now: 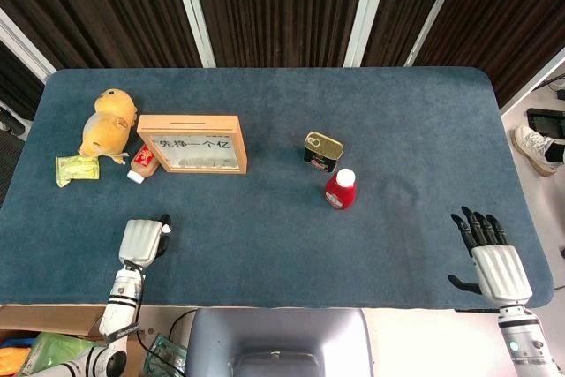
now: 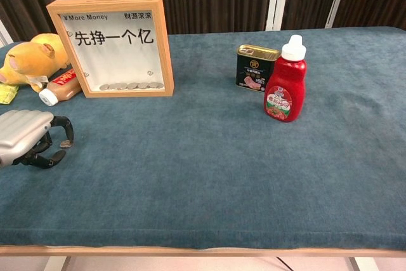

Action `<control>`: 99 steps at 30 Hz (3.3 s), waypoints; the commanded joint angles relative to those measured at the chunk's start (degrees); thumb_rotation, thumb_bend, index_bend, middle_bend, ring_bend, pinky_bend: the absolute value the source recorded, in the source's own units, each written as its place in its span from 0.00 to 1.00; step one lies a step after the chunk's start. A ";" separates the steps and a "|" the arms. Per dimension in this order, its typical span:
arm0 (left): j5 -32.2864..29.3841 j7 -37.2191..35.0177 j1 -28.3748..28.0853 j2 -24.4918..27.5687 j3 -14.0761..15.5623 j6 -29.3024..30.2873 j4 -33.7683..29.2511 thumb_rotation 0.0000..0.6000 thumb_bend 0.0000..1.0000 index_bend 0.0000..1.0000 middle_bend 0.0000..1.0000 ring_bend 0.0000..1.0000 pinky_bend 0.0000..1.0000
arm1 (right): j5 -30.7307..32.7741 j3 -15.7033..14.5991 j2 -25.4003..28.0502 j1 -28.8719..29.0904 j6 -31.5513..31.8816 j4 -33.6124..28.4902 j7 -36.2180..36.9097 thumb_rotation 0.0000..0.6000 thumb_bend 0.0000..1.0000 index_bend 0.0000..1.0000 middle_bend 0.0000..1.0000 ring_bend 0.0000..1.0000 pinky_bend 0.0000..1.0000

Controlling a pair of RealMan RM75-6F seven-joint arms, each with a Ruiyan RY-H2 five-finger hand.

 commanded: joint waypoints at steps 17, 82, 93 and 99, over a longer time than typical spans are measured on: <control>-1.97 1.82 -0.93 -0.79 -0.37 -0.68 1.60 1.00 0.37 0.48 1.00 1.00 1.00 | 0.02 -0.06 0.21 0.03 -0.04 -0.06 0.23 1.00 0.16 0.00 0.00 0.00 0.02; -38.76 4.97 -27.13 25.50 -24.13 -11.06 -26.52 1.00 0.61 0.67 1.00 1.00 1.00 | 4.32 2.13 3.00 0.44 -1.28 -0.05 5.80 1.00 0.16 0.00 0.00 0.00 0.02; -43.16 6.45 -31.95 23.08 -20.52 -12.05 -19.31 1.00 0.59 0.67 1.00 1.00 1.00 | 4.74 2.42 3.38 0.55 -1.45 0.02 6.70 1.00 0.16 0.00 0.00 0.00 0.02; -43.26 5.24 -32.91 22.79 -19.65 -12.41 -17.70 1.00 0.59 0.67 1.00 1.00 1.00 | 5.13 2.58 3.45 0.53 -1.44 0.02 6.81 1.00 0.16 0.00 0.00 0.00 0.02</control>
